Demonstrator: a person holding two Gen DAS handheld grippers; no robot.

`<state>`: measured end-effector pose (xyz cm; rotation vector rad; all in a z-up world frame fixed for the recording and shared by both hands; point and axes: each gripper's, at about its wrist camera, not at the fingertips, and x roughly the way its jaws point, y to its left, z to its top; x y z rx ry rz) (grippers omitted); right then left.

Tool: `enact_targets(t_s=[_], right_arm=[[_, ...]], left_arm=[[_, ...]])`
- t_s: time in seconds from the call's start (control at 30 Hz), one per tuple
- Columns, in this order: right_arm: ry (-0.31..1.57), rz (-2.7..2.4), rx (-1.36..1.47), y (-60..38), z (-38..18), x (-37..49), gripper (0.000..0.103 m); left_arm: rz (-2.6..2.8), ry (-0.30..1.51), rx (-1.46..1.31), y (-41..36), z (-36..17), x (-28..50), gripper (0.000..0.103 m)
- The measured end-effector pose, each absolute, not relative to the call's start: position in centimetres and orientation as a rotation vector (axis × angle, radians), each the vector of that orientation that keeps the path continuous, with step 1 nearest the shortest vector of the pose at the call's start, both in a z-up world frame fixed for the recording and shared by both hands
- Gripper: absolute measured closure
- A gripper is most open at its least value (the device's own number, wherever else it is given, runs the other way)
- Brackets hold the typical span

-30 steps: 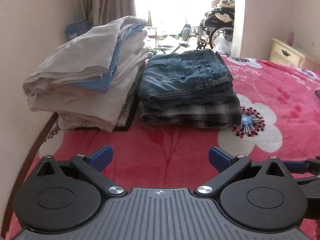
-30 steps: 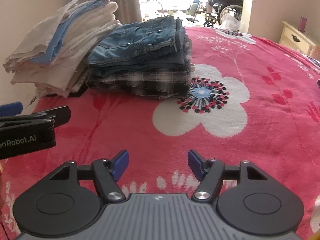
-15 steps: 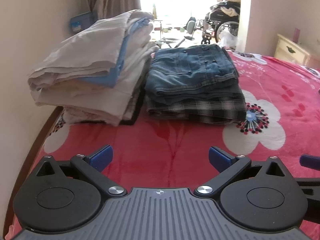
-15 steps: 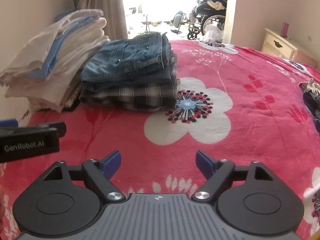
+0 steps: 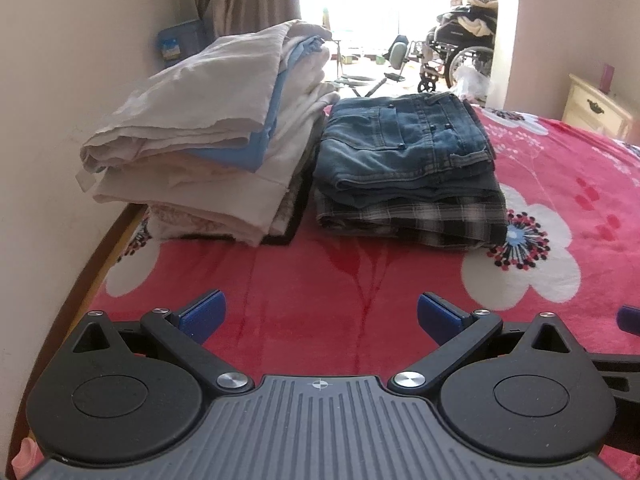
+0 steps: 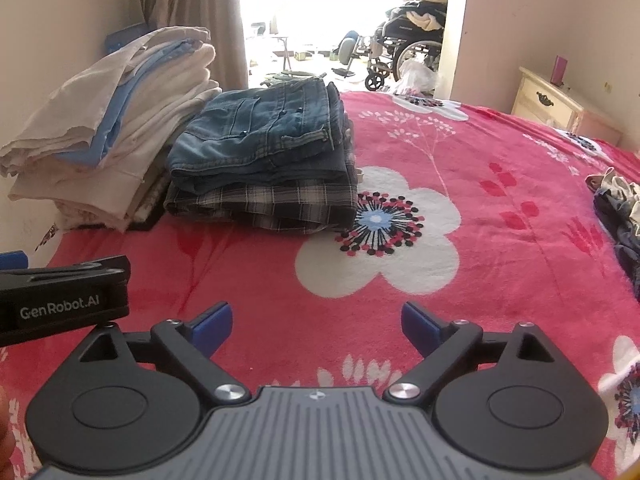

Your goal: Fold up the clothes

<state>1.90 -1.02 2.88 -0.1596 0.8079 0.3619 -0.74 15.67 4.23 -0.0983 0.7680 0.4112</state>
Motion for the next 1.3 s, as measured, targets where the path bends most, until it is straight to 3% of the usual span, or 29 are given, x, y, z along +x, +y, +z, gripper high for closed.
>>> enact_targets(t_s=[1.3], right_arm=[[0.777, 0.359, -0.21, -0.88, 2.88, 1.34, 0.006]], left_arm=[[0.42, 0.753, -0.088, 15.87, 4.34, -1.01, 0.0]])
